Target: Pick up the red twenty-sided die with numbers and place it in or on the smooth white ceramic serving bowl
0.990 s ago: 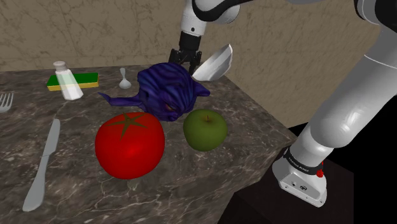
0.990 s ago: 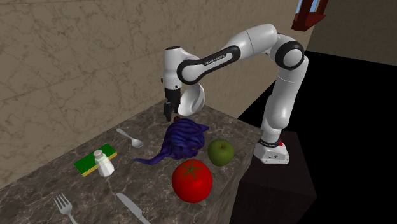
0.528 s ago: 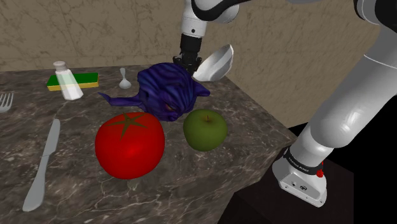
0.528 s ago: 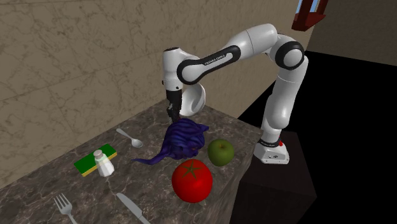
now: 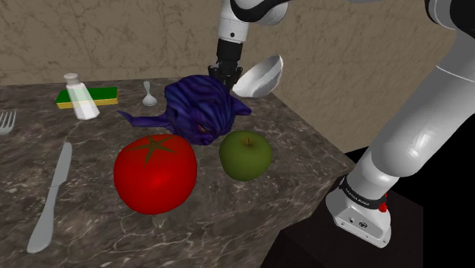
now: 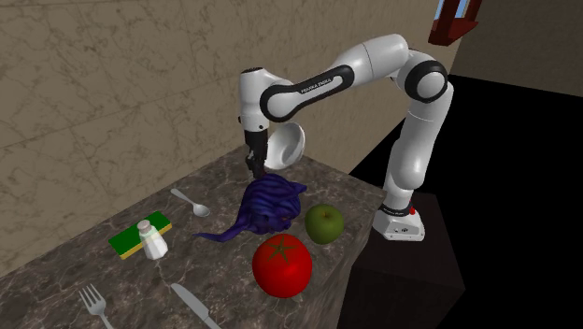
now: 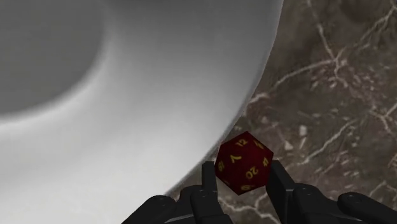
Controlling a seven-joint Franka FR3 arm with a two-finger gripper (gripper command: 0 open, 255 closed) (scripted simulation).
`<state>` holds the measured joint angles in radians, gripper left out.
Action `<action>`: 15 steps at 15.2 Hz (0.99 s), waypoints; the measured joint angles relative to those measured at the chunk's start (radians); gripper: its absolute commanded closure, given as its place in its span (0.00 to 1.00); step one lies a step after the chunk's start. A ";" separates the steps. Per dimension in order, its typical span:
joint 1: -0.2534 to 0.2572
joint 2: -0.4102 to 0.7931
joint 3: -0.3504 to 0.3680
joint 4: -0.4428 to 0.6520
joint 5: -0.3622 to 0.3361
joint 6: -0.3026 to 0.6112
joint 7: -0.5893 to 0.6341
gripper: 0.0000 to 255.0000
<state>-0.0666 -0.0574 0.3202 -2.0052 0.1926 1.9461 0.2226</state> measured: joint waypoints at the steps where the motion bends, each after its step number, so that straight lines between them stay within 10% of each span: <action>1: -0.001 -0.003 -0.001 0.007 -0.001 -0.012 0.002 1.00; 15: -0.006 -0.021 -0.008 0.175 -0.006 -0.201 0.027 1.00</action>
<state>-0.0726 -0.0789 0.3124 -1.8301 0.1869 1.7446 0.2499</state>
